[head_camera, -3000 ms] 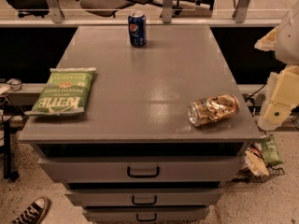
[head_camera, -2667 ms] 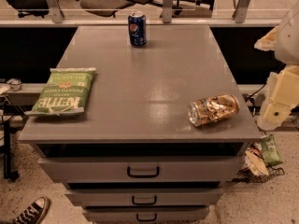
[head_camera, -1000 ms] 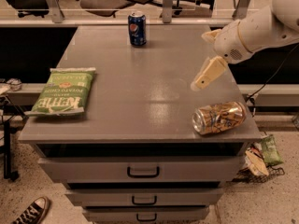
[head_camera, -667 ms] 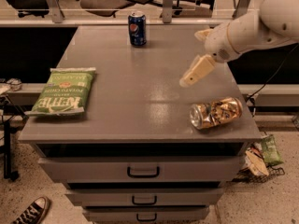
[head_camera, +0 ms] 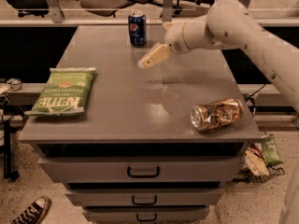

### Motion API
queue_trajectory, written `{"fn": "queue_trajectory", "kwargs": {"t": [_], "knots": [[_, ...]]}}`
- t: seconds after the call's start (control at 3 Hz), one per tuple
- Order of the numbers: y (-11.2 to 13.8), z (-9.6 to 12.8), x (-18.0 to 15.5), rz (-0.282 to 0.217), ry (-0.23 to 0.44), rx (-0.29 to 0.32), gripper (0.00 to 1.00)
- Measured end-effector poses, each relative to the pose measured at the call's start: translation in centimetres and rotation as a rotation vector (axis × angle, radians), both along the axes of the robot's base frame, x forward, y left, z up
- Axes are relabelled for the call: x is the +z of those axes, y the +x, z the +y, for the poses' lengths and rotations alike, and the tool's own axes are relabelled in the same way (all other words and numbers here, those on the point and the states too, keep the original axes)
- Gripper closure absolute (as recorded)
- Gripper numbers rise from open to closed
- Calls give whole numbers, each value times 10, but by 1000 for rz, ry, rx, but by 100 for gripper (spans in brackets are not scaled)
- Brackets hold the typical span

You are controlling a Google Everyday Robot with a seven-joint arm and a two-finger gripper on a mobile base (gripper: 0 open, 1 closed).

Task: Move pepsi can near orange can

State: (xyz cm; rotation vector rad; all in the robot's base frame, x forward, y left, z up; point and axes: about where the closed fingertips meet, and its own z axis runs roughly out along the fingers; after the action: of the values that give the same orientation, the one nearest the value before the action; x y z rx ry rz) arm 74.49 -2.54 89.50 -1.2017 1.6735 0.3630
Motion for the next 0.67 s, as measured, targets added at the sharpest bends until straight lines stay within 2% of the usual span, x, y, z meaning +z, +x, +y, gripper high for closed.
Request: {"fn": "queue_trajectory", "kwargs": {"t": [0.33,0.67], "knots": [[42,28,-1,-48,58,-76,0],[78,32,0,-103,91,-165,0]]}}
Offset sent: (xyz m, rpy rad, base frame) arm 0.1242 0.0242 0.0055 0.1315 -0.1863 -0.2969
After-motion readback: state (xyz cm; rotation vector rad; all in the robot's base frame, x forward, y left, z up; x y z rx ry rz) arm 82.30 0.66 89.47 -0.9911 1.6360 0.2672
